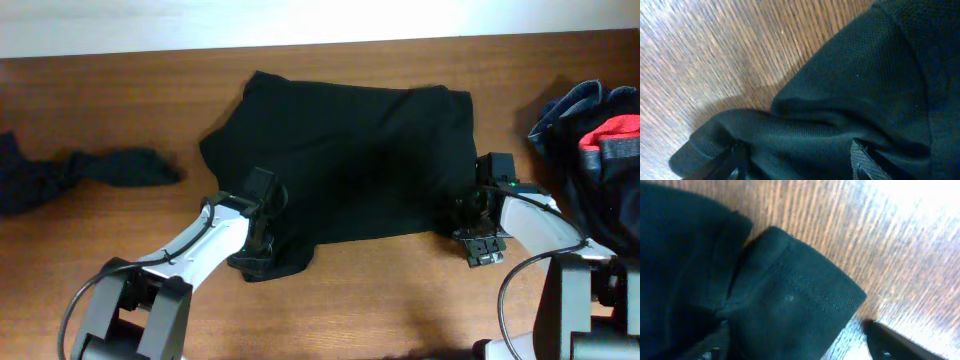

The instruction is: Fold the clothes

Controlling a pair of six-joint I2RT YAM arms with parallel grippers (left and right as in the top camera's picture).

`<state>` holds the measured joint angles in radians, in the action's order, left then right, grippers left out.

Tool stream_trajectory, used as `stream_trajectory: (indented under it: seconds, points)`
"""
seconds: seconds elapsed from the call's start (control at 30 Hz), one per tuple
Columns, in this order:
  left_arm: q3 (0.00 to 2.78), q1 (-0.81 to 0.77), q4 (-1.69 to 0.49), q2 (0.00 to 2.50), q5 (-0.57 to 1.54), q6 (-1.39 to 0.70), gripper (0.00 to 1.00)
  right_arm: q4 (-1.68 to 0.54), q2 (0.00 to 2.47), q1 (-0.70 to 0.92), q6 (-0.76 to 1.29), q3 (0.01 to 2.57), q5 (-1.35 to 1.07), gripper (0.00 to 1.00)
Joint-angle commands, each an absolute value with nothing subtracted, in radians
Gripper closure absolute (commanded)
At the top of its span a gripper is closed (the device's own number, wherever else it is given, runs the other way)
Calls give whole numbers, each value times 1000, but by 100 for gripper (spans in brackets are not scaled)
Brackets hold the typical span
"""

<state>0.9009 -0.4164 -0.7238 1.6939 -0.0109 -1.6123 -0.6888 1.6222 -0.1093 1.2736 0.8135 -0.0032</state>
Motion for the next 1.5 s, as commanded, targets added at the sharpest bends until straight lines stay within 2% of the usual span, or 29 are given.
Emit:
stream_trajectory:
  seconds: [0.0,0.07,0.1,0.23,0.43,0.53,0.63,0.73,0.8,0.83,0.9,0.97,1.33,1.47]
  points:
    - [852,-430,-686,1689,1,-1668,36,-651,1693,-105,1261,783,31,24]
    - [836,-430,-664,1691,-3,-1668,39,-649,1701,-105,1261,783,31,34]
    - [830,-430,-658,1691,-5,-1668,40,-649,1702,-105,1261,783,32,35]
    - [802,-430,-617,1691,-15,-1668,41,-619,1707,-105,1180,783,31,32]
    - [801,-430,-612,1691,-26,-1668,40,-614,1707,-105,1178,783,31,31]
    - [801,-429,-609,1691,-32,-1668,33,-612,1707,-105,1178,783,31,32]
    - [801,-430,-614,1691,-61,-1667,34,-609,1707,-105,1178,783,31,36]
    - [801,-430,-622,1691,-68,-1657,38,-604,1707,-105,1178,783,31,47]
    - [801,-430,-619,1691,-68,-1645,44,-598,1707,-105,1174,783,30,64]
    - [801,-429,-616,1691,-68,-1645,50,-591,1707,-105,1162,783,27,74]
    - [801,-429,-612,1691,-76,-1645,76,-570,1707,-105,1120,783,6,89]
    - [801,-429,-604,1691,-76,-1645,99,-558,1707,-105,1087,783,-23,96]
    - [803,-429,-602,1688,-15,-1644,99,-559,1707,-105,1046,785,-59,96]
    - [817,-429,-603,1658,-15,-1534,99,-561,1702,-105,999,790,-112,96]
